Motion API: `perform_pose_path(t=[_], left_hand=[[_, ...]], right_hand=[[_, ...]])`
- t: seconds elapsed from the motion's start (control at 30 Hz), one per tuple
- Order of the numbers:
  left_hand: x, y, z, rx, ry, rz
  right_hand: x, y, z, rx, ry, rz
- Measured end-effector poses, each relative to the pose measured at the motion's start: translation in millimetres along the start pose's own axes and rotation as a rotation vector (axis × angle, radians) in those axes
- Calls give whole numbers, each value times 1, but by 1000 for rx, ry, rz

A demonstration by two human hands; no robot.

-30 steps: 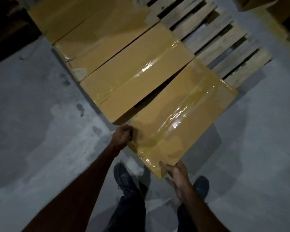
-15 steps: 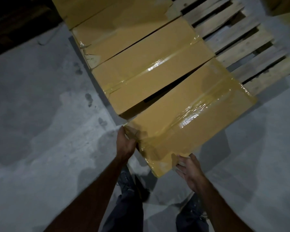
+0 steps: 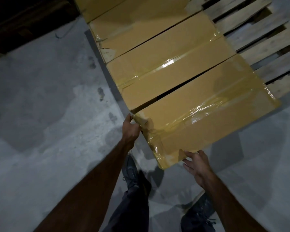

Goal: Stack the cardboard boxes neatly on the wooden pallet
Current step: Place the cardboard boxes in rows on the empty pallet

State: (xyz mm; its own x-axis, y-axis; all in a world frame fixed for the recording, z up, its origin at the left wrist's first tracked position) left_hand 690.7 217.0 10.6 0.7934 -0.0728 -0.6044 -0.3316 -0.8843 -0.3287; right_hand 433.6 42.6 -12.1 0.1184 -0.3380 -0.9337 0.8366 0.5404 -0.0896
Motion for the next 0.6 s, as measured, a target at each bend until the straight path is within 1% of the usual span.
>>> perform_pose_path(t=[0.1, 0.33, 0.6], left_hand=[[7, -4, -5, 4, 24, 4], [11, -11, -16, -32, 20, 4], [11, -7, -12, 28, 43, -39]], right_hand=[[-1, 5, 1, -15, -10, 10], [-1, 13, 3, -53, -9, -1], [-7, 12, 8, -68, -30, 21]])
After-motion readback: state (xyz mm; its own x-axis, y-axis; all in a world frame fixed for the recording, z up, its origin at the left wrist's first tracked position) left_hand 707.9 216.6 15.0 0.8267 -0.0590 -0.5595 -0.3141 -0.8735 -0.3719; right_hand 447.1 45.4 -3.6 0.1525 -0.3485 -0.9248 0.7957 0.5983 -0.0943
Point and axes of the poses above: each hand's wrist, its own x-axis towards the middle knuckle, its own y-axis out of the palm, z = x × y, the point moved 7 cm from there along x, towards the middle knuckle, and after that the axes turned 4 degrees about -z, right-handed, at the moved point
